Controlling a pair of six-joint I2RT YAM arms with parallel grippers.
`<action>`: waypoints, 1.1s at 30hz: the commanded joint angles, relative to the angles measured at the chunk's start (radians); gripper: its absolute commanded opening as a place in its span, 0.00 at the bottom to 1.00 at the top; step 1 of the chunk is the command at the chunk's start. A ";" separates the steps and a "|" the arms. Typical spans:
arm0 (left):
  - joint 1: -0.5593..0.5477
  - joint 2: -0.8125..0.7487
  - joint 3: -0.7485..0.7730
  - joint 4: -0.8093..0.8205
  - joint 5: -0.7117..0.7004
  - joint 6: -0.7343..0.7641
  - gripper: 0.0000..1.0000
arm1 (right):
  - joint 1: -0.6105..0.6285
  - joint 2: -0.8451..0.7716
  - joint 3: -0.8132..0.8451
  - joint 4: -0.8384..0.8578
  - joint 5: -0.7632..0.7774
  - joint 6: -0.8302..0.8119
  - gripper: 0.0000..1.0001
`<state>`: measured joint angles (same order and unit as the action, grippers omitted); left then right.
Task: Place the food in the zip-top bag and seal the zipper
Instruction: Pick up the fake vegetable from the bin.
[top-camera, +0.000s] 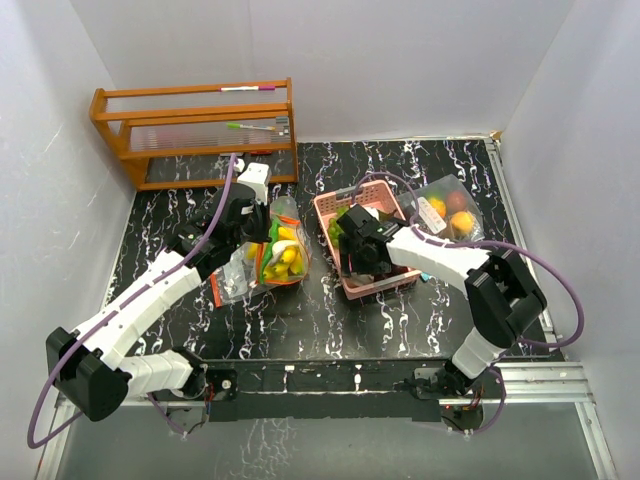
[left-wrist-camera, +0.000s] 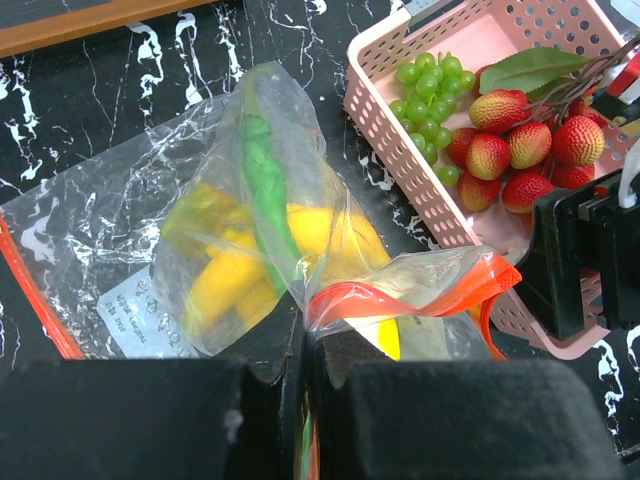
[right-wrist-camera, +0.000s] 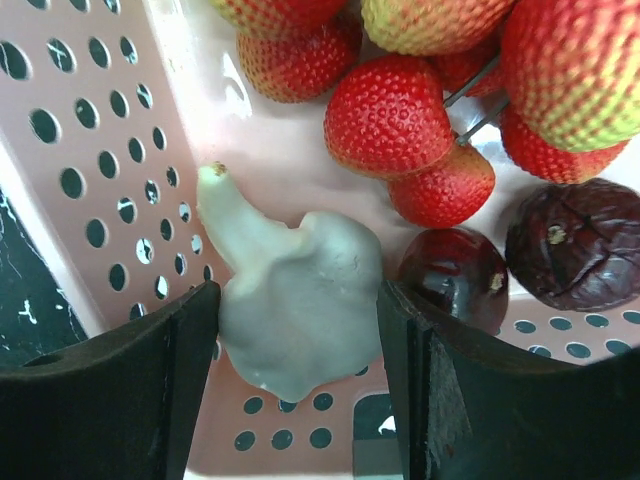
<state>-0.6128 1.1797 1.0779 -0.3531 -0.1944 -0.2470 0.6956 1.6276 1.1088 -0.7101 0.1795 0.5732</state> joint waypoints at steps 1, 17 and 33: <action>-0.005 -0.049 0.003 0.016 -0.008 0.005 0.00 | 0.001 0.007 -0.032 0.067 -0.068 -0.011 0.66; -0.004 -0.047 0.019 0.016 -0.006 0.007 0.00 | 0.000 -0.037 0.092 0.009 -0.060 -0.073 0.08; -0.004 0.056 0.116 0.007 0.004 -0.003 0.00 | 0.000 -0.257 0.248 -0.048 -0.167 -0.224 0.08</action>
<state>-0.6128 1.2087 1.1103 -0.3687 -0.1944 -0.2470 0.6945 1.4654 1.3285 -0.7650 0.0914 0.4274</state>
